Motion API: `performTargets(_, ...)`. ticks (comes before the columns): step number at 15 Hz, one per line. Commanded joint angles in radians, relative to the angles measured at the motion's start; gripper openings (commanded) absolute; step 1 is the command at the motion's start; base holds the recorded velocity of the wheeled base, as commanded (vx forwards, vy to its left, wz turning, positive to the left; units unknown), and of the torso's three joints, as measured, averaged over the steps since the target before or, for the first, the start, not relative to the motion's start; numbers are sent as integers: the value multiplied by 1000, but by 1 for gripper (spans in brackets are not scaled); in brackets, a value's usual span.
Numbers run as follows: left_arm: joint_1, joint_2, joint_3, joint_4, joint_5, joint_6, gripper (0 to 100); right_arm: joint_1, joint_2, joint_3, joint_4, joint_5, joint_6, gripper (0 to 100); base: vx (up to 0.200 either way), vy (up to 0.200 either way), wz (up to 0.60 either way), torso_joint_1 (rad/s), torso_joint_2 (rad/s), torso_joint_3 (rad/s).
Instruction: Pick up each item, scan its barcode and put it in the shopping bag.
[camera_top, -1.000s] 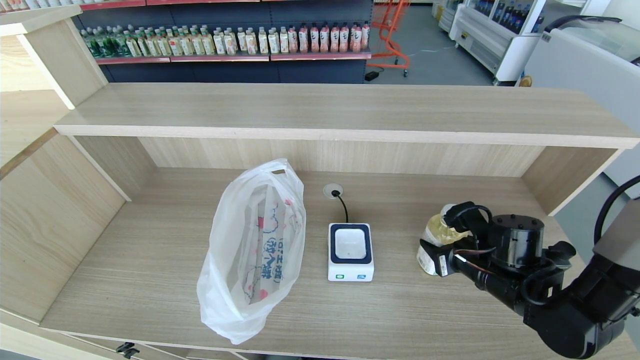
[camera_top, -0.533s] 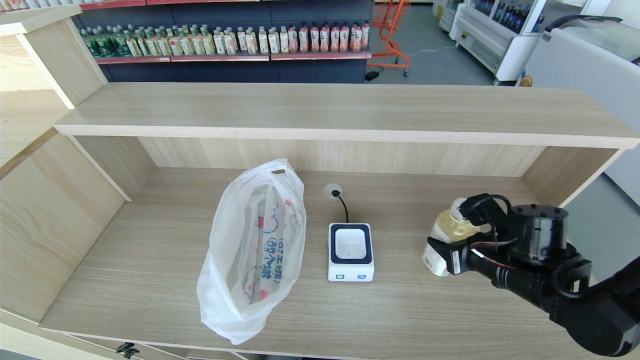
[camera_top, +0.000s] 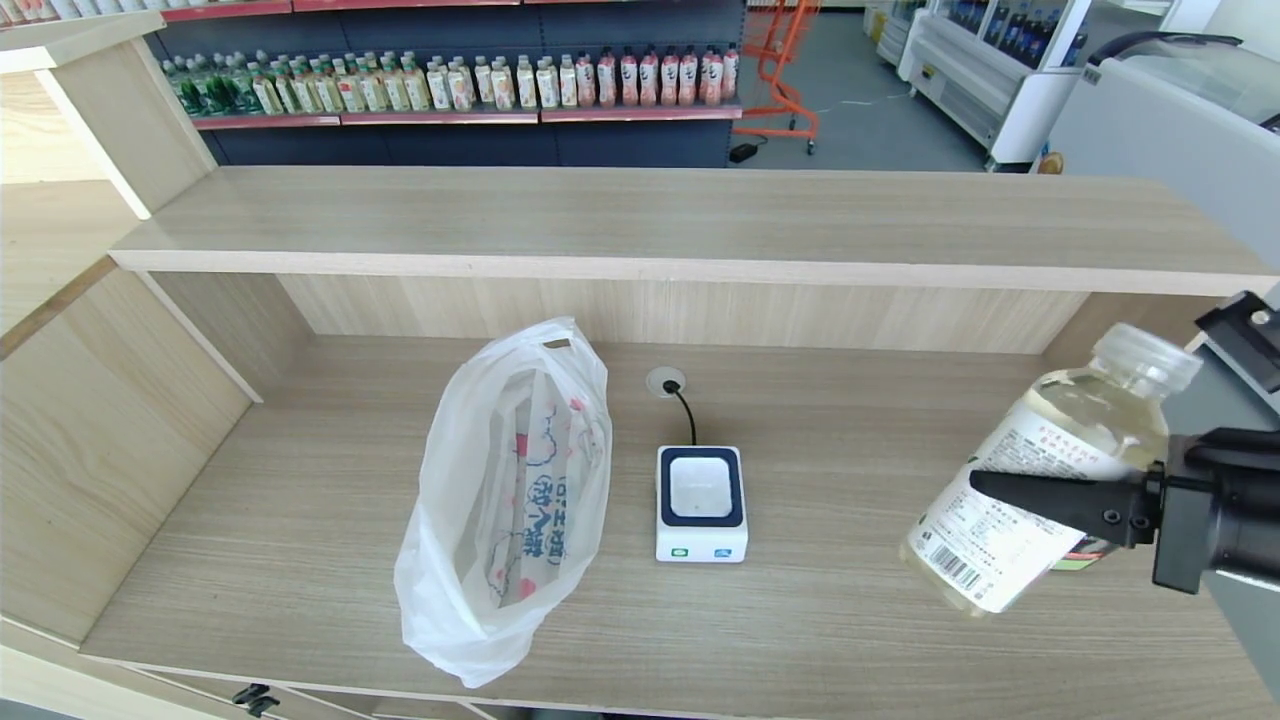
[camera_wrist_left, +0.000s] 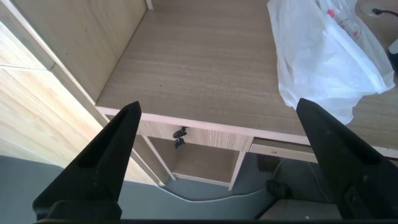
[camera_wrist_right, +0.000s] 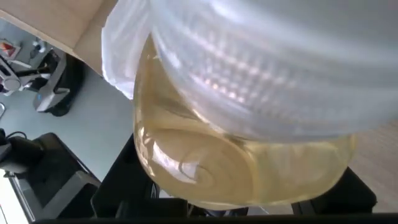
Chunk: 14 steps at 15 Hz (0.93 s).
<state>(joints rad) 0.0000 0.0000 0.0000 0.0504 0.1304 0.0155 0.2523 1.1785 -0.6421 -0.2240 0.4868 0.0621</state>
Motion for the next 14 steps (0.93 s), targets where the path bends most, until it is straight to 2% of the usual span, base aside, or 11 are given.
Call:
performTargets(1, 0, 0, 0, 0, 0, 0, 100, 67, -20, -67, 6, 1, 8, 0, 0, 0, 0, 0, 0, 0)
performTargets(3, 0, 0, 0, 0, 0, 0, 100, 90, -16, -65, 3, -17, 93, 0, 0, 0, 0, 0, 0, 0)
performTargets(5, 0, 2, 0, 0, 0, 0, 100, 168, -39, -50, 0, -14, 228, 0, 0, 0, 0, 0, 0, 0)
performTargets(6, 0, 0, 0, 0, 0, 0, 100, 173, -36, -53, 0, -2, 245, 0, 0, 0, 0, 0, 0, 0)
performTargets(9, 0, 0, 0, 0, 0, 0, 100, 173, -13, -50, -26, 243, 243, 0, 0, 0, 0, 0, 0, 0)
performTargets(10, 0, 0, 0, 0, 1, 0, 100, 176, 1, -47, -29, 274, 229, 0, 0, 0, 0, 0, 0, 0)
performTargets(14, 0, 0, 0, 0, 0, 0, 100, 176, 67, -28, -29, 280, 140, 0, 0, 0, 0, 0, 0, 0)
